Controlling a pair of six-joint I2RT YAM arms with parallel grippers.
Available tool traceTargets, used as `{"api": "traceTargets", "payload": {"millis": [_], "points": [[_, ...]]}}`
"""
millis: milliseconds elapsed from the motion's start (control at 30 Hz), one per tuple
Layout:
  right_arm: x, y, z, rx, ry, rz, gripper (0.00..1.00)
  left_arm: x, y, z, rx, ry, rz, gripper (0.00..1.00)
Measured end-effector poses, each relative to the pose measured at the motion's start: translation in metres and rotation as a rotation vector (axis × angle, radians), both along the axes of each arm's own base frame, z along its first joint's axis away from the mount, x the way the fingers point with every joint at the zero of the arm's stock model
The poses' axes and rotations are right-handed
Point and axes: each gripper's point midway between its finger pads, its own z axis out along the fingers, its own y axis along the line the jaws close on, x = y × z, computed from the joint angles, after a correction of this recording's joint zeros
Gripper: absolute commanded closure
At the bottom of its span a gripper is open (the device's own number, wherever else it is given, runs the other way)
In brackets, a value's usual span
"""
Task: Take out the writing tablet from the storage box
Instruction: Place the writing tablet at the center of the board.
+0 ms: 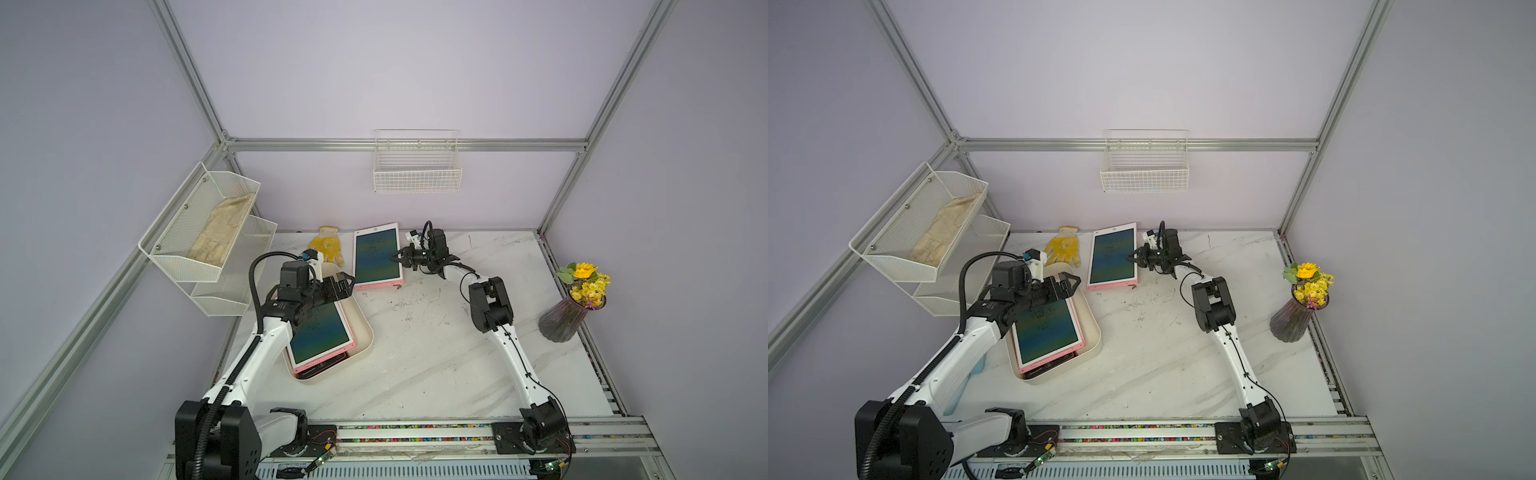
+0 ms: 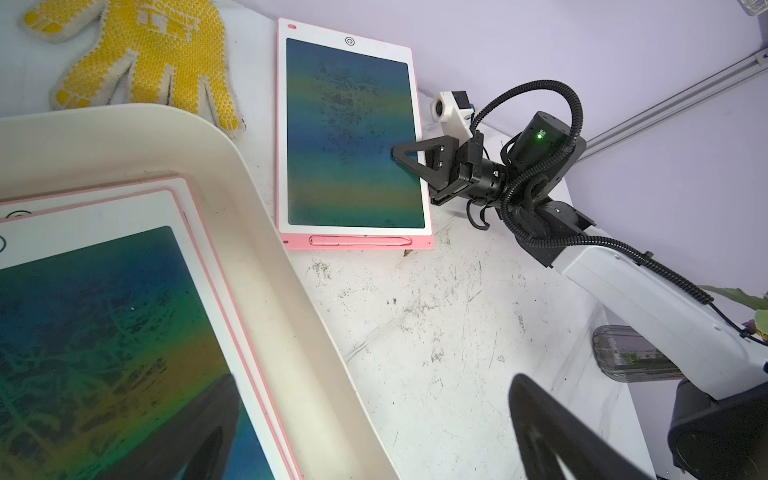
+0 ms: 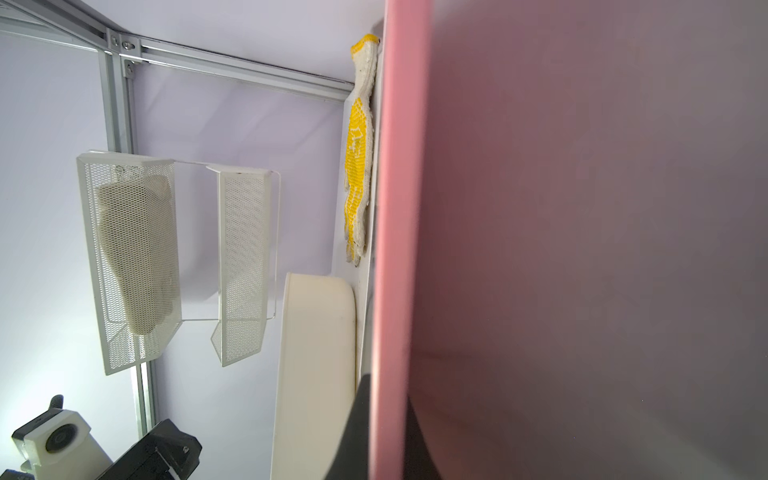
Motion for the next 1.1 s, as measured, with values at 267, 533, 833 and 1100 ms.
{"api": "traceTargets", "payload": {"millis": [267, 533, 833, 1100], "points": [[-0.007, -0.002, 0.0, -0.001, 0.002, 0.001, 0.78, 0.001, 0.0, 0.002, -0.002, -0.007, -0.002, 0.0], [-0.006, -0.005, 0.0, -0.011, -0.012, -0.027, 0.56, 0.001, -0.001, 0.002, -0.003, -0.007, -0.003, 0.0], [0.004, -0.012, -0.007, -0.091, -0.022, -0.102, 0.53, 0.001, -0.001, 0.002, -0.007, -0.007, -0.007, 0.0], [0.003, -0.02, -0.008, -0.147, -0.038, -0.142, 0.51, 0.003, 0.001, -0.004, -0.012, 0.01, -0.006, 0.0]]}}
